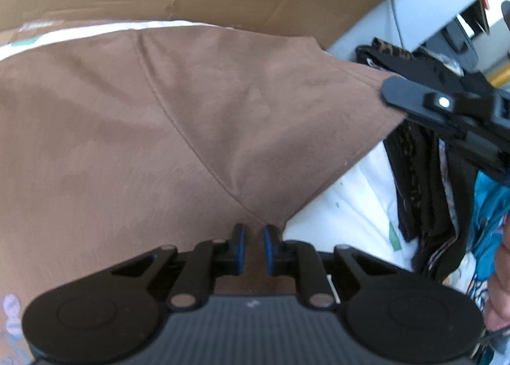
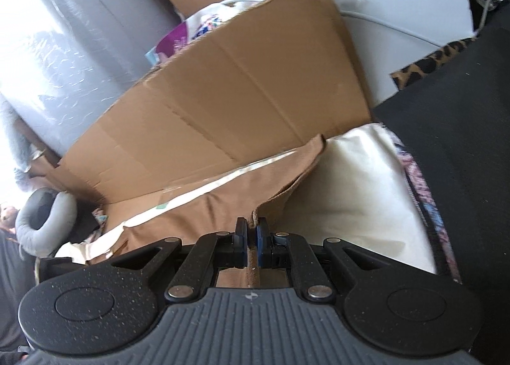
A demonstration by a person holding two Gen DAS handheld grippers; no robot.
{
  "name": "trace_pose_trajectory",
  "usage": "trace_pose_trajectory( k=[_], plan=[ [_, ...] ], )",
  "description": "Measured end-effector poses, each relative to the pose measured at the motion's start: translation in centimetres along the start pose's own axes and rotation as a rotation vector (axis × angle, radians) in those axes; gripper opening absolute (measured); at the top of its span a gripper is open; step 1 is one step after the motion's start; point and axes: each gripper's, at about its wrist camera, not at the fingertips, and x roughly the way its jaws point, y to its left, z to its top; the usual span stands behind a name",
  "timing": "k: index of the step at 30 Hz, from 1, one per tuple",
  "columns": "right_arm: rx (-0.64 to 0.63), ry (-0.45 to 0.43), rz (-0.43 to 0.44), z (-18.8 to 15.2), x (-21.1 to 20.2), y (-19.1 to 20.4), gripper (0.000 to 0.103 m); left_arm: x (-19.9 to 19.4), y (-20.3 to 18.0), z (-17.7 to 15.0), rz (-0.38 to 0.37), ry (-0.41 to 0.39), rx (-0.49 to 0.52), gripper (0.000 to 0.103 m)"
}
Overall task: Fold clothes
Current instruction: 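Lift the held side edge with both tools and fold it over the shirt body, then open both tools and release the folded side of the shirt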
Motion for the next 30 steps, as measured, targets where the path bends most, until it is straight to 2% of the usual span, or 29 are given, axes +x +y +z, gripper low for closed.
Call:
trace_pose_trajectory(
  k=[9,13,23,30],
  plan=[
    [-0.038,0.031,0.063,-0.3,-0.3,1.9,0.004,-0.1,1.3,-1.4,-0.041,-0.054,-0.115,0.008],
    [-0.036,0.047,0.093,-0.3,-0.2,2.1,0.004,-0.1,2.0,-1.7,-0.049,-0.058,-0.176,0.001],
    [-0.044,0.095,0.194,-1.1,0.6,3.4,0.003,-0.1,3.1,-2.5,-0.097,-0.088,-0.286,0.001],
    [-0.055,0.130,0.216,-2.1,1.3,4.0,0.003,0.1,3.3,-2.9,-0.145,-0.090,-0.326,0.000]
  ],
)
